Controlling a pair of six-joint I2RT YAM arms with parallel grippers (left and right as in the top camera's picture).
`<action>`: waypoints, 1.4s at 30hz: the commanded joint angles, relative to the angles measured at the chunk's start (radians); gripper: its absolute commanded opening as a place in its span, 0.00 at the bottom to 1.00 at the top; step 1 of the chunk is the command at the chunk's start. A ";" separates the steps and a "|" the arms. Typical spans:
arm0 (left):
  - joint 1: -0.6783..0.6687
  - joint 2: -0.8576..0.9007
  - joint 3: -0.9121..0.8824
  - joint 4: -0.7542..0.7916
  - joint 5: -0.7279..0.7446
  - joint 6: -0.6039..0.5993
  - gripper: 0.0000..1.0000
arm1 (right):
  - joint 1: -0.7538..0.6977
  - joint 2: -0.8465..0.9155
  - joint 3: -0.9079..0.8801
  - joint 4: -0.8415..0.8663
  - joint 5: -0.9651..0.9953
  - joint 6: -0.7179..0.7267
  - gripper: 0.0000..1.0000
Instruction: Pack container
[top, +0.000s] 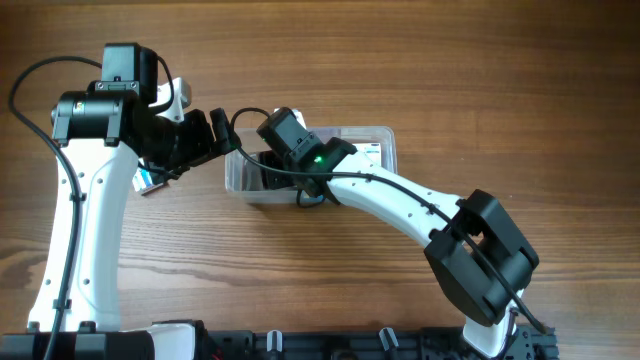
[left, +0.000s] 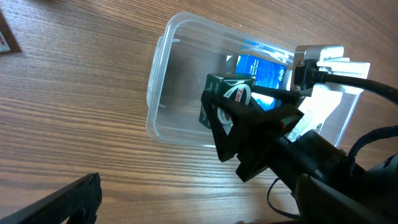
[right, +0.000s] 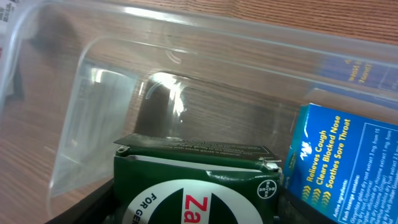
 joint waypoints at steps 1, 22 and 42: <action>0.002 0.001 0.013 0.002 0.012 -0.009 1.00 | 0.003 0.010 0.013 -0.006 0.044 -0.012 0.71; 0.002 0.001 0.013 0.002 0.012 -0.009 1.00 | -0.098 -0.277 0.016 -0.121 0.102 -0.046 0.05; 0.002 0.001 0.013 0.126 0.010 -0.009 1.00 | -0.687 -0.486 0.013 -0.545 0.307 -0.221 1.00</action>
